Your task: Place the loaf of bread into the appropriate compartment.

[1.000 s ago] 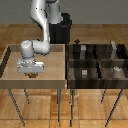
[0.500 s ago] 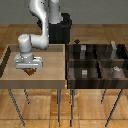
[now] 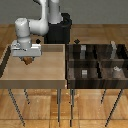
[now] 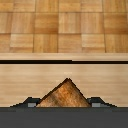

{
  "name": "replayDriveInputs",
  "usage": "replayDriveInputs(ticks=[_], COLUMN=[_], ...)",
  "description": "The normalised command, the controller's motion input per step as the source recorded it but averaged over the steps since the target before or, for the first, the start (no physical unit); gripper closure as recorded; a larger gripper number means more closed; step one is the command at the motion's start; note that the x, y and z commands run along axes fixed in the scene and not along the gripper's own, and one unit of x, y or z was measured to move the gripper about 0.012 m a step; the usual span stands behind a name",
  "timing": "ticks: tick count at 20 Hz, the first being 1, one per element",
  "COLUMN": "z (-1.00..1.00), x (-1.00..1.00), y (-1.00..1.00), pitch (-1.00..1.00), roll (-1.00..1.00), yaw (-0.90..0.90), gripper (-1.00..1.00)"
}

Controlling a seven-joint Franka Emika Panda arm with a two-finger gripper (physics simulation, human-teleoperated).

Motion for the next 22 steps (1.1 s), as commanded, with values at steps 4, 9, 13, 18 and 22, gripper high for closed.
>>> replayDriveInputs(ticks=[4,9,13,18,22], z=[0.0,0.0,0.0,0.0,0.0], x=[0.0,0.0,0.0,0.0,0.0], y=[1.0,1.0,1.0,1.0,1.0], pitch=[0.0,0.0,0.0,0.0,0.0], roll=[0.0,0.0,0.0,0.0,0.0], yaw=[0.0,0.0,0.0,0.0,0.0], gripper=[1.0,1.0,1.0,1.0,1.0])
